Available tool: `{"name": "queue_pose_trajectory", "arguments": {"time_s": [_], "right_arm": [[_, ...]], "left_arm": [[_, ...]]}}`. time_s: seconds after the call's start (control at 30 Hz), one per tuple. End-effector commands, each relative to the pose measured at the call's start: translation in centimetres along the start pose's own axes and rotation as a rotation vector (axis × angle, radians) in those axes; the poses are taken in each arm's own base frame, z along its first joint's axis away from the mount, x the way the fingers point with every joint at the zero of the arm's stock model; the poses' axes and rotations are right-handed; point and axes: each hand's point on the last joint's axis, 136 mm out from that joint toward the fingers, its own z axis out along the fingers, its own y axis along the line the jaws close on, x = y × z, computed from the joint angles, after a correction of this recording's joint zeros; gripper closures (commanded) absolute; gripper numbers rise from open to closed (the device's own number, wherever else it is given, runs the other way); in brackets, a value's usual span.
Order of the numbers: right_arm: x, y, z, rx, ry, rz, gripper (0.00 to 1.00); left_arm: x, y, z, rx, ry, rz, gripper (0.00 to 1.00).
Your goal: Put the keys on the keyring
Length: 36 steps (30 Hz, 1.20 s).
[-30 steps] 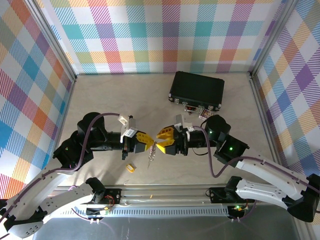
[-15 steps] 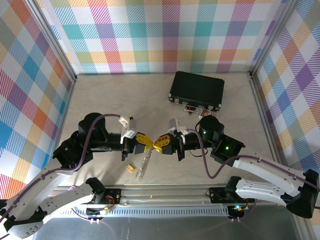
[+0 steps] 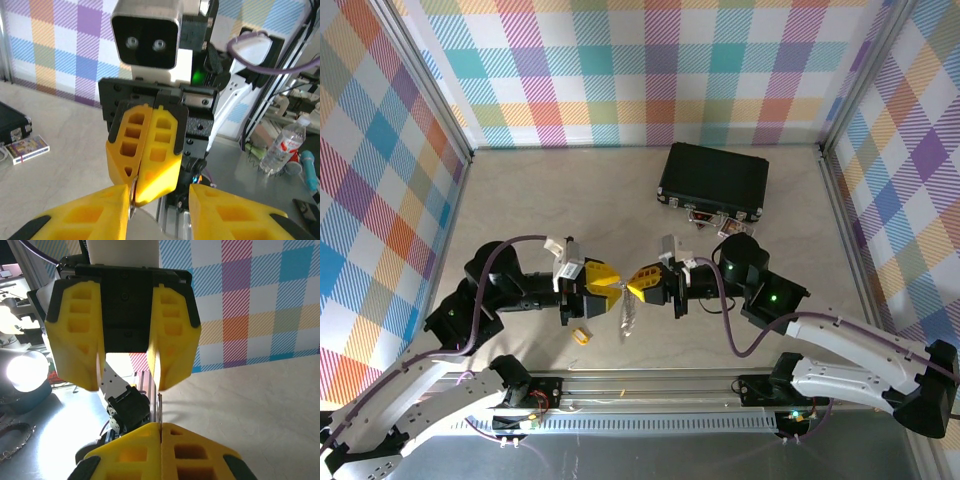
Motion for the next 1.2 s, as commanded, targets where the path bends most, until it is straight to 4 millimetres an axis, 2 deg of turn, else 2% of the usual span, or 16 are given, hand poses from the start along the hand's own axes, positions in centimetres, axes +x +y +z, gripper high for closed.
{"name": "queue_pose_trajectory", "arguments": {"time_s": [0.0, 0.47, 0.67, 0.93, 1.03, 1.17], "right_arm": [[-2.1, 0.6, -0.5, -0.011, -0.092, -0.029, 1.00], [-3.5, 2.6, -1.0, -0.119, -0.172, -0.044, 1.00], [-3.6, 2.8, -1.0, -0.125, -0.173, -0.046, 1.00], [-3.6, 3.0, -1.1, -0.135, -0.170, -0.051, 1.00], [-3.6, 2.9, -1.0, -0.136, -0.173, -0.055, 1.00], [-3.7, 2.9, -1.1, -0.131, -0.179, -0.061, 1.00]], "left_arm": [[-1.0, -0.7, -0.1, 0.030, -0.050, 0.001, 0.62], [-1.1, -1.3, 0.1, 0.072, -0.059, 0.010, 0.61], [-1.3, -1.5, 0.2, 0.090, -0.061, 0.016, 0.70], [-2.1, -1.7, 0.4, 0.111, -0.090, 0.014, 0.71], [-2.2, -1.6, 0.6, 0.114, -0.093, 0.008, 0.79], [-1.9, -1.5, 0.9, 0.119, -0.090, 0.004, 0.80]]}}
